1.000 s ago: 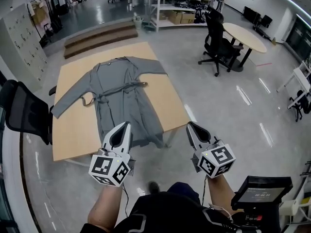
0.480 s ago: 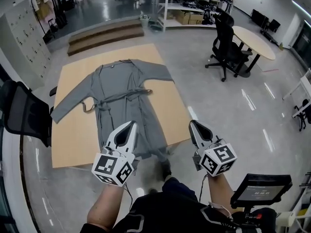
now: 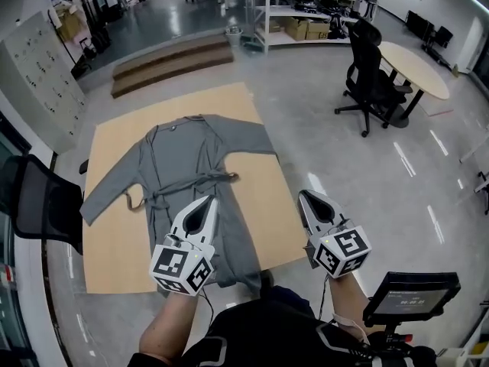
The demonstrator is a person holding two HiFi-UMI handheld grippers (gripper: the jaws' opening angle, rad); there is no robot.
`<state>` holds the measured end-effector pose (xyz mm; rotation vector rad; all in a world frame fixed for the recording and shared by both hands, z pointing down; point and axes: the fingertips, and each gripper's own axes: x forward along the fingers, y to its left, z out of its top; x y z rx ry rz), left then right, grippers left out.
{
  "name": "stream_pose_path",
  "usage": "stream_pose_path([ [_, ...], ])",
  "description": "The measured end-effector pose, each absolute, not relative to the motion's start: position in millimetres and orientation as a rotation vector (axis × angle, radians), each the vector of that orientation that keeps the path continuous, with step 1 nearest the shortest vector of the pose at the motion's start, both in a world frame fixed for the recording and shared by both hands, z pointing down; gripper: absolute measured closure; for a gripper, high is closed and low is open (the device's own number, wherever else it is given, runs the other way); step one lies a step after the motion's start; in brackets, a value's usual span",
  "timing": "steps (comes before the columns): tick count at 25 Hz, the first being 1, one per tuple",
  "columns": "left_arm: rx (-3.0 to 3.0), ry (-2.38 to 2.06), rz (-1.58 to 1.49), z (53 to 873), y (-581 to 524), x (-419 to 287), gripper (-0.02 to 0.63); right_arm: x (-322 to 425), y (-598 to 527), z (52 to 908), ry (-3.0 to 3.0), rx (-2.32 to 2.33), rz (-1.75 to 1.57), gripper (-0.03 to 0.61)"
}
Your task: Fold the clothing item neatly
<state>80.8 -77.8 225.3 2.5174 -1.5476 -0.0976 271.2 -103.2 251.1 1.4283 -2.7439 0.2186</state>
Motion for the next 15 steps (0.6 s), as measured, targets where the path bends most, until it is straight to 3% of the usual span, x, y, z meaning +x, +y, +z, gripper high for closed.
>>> stream_pose_path([
  [15, 2.535, -1.421, -0.037, 252.2, -165.5, 67.3, 0.615, 283.4, -180.8, 279.2, -2.597, 1.574, 0.330, 0.568],
])
